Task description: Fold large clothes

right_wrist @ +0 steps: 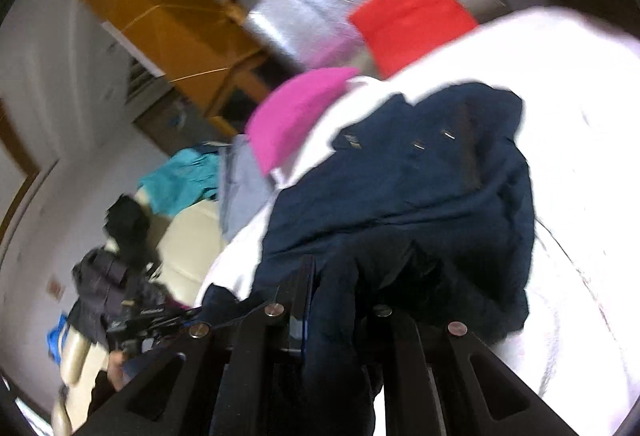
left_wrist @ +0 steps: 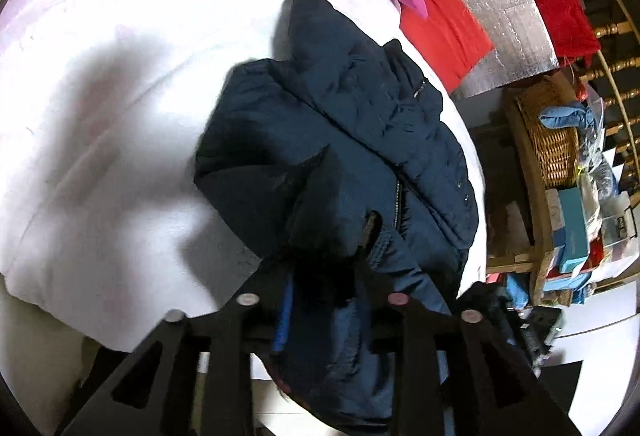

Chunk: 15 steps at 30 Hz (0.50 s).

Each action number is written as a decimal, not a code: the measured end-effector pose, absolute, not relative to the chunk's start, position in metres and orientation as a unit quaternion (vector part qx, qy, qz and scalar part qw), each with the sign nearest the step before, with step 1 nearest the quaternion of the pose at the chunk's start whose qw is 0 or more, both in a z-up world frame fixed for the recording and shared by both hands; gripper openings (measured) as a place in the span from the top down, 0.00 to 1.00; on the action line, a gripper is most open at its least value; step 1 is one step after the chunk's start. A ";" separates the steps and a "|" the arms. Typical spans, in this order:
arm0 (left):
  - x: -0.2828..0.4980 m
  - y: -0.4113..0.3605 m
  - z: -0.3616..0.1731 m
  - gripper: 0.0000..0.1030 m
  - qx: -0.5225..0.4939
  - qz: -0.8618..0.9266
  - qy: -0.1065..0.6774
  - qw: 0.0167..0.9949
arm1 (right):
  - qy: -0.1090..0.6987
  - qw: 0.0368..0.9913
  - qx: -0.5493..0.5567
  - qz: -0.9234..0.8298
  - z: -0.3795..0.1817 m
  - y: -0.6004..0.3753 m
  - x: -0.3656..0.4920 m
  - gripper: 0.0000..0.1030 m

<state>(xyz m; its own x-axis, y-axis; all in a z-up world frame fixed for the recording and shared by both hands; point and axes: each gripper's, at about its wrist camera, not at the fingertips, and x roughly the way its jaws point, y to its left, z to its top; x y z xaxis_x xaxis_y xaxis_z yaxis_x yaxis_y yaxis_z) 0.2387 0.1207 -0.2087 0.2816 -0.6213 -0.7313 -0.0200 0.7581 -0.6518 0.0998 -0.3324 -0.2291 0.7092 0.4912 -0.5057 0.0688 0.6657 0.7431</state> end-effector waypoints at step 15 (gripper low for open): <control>0.188 0.162 -0.247 0.22 -0.348 -0.167 0.574 0.723 | 0.427 0.817 0.377 0.088 -0.279 -0.325 0.146 0.88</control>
<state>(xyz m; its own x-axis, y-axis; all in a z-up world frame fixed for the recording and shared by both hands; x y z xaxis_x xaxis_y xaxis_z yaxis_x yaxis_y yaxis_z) 0.1884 0.1621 -0.2468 0.2860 -0.6399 -0.7133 -0.1576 0.7028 -0.6937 0.1465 -0.3254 -0.2790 0.6193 0.4670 -0.6311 0.1780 0.6994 0.6922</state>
